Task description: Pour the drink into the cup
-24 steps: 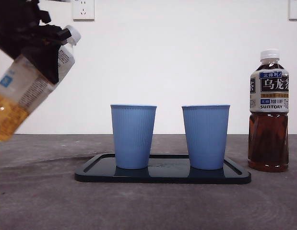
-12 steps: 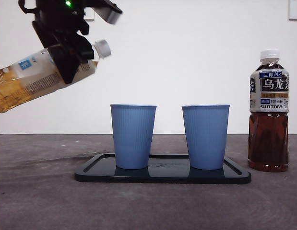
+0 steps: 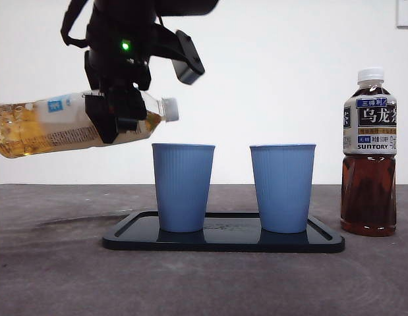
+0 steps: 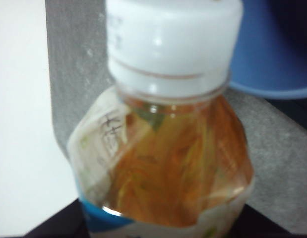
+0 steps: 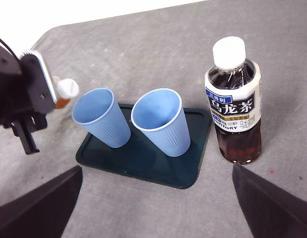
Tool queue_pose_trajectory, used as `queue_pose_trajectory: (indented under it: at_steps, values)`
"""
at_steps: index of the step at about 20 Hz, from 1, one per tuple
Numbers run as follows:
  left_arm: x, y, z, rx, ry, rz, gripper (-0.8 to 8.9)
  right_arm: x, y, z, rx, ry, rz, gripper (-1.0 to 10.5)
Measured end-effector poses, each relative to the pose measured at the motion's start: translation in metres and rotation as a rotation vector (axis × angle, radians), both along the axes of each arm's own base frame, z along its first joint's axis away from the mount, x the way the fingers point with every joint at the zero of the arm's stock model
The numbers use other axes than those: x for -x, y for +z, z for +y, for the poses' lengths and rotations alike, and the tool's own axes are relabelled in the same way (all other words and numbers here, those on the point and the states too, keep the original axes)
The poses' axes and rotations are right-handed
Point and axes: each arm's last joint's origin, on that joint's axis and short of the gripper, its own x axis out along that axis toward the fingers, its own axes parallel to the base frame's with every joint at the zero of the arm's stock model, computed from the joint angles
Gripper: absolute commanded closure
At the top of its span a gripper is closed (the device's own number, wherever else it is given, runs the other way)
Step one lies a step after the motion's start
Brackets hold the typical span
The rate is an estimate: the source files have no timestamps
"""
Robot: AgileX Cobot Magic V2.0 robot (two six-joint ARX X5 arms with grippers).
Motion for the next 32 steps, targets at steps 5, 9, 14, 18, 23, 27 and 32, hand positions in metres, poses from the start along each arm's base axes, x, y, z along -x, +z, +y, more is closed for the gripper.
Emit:
queue_pose_trajectory:
  at_steps: [5, 9, 14, 18, 23, 27, 32]
  values:
    - [0.0004, -0.0034, -0.0031, -0.114, 0.002, -0.047, 6.92, 0.0, 0.0, 0.0, 0.0, 0.0, 0.0, 4.6]
    - [0.0005, -0.0041, -0.0034, -0.141, 0.001, -0.053, 6.92, 0.0, 0.0, 0.0, 0.0, 0.0, 0.0, 4.6]
    - [0.0006, -0.0057, -0.0027, -0.181, 0.005, -0.054, 6.92, 0.0, 0.0, 0.0, 0.0, 0.0, 0.0, 4.6]
    - [0.0014, -0.007, -0.0017, -0.211, -0.002, -0.038, 6.93, 0.0, 0.0, 0.0, 0.0, 0.0, 0.0, 4.6]
    - [0.0021, -0.0079, -0.0016, -0.238, -0.009, -0.03, 6.92, 0.0, 0.0, 0.0, 0.0, 0.0, 0.0, 4.6]
    - [0.0044, -0.0083, -0.0039, -0.245, -0.022, -0.026, 6.92, 0.0, -0.0001, 0.0, 0.0, 0.0, 0.001, 4.6]
    - [0.0053, -0.0083, -0.0048, -0.208, 0.007, -0.054, 6.91, 0.0007, -0.0014, -0.0001, 0.005, 0.001, 0.014, 4.6]
